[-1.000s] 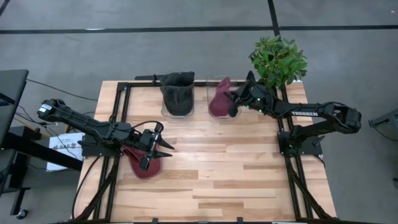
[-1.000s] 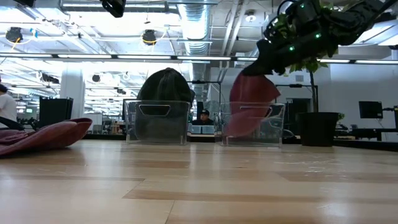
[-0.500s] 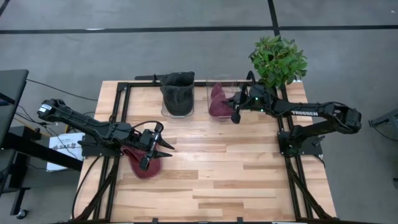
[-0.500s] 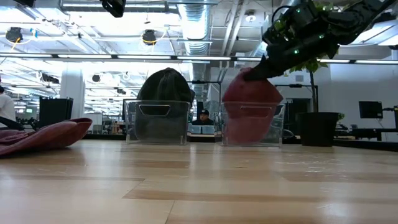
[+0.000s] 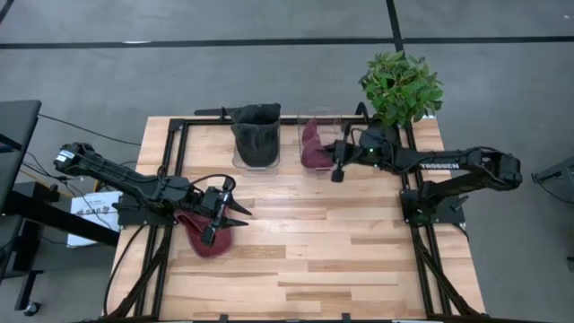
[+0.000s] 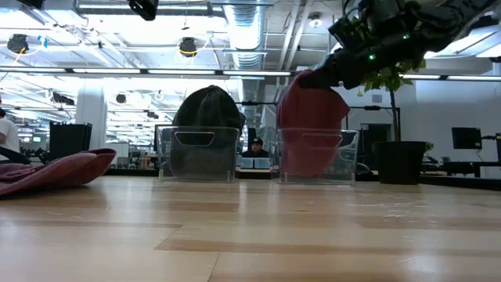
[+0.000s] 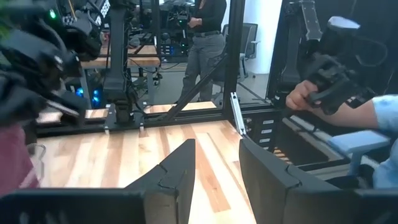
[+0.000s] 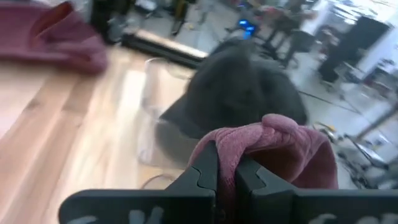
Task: Pick & Place hat
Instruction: Put the right red cap into the right transparent bin
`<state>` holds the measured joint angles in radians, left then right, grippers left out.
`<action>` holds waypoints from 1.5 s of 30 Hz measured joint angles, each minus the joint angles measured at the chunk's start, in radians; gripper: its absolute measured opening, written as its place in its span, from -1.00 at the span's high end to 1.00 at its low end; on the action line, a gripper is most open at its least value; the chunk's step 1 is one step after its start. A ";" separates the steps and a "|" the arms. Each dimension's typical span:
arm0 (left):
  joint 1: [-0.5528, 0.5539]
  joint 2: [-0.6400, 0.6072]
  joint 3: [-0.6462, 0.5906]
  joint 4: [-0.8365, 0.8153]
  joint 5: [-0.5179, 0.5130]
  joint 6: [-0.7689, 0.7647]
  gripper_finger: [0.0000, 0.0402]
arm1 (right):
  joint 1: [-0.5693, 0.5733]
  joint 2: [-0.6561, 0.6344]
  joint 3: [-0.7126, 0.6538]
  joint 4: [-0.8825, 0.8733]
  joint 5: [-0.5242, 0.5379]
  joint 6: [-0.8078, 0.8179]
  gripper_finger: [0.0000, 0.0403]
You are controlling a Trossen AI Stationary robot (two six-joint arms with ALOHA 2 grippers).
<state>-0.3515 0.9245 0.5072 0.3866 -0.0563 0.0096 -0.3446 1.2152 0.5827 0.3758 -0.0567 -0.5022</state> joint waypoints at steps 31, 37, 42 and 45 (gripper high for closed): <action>0.469 0.568 0.082 0.648 0.151 0.111 0.40 | 0.080 0.000 0.000 -0.075 0.094 -0.137 1.00; 0.489 0.591 0.098 0.640 0.155 0.109 0.40 | 0.108 0.000 0.000 0.098 0.364 -0.240 1.00; 0.489 0.591 0.098 0.640 0.155 0.109 0.40 | 0.129 0.000 0.000 0.238 0.454 -0.341 1.00; 0.489 0.591 0.098 0.639 0.155 0.108 0.40 | 0.133 0.000 0.000 0.298 0.456 -0.360 1.00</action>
<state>0.1374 1.5150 0.6056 1.0253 0.0987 0.1179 -0.2120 1.2153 0.5827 0.6740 0.3996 -0.8625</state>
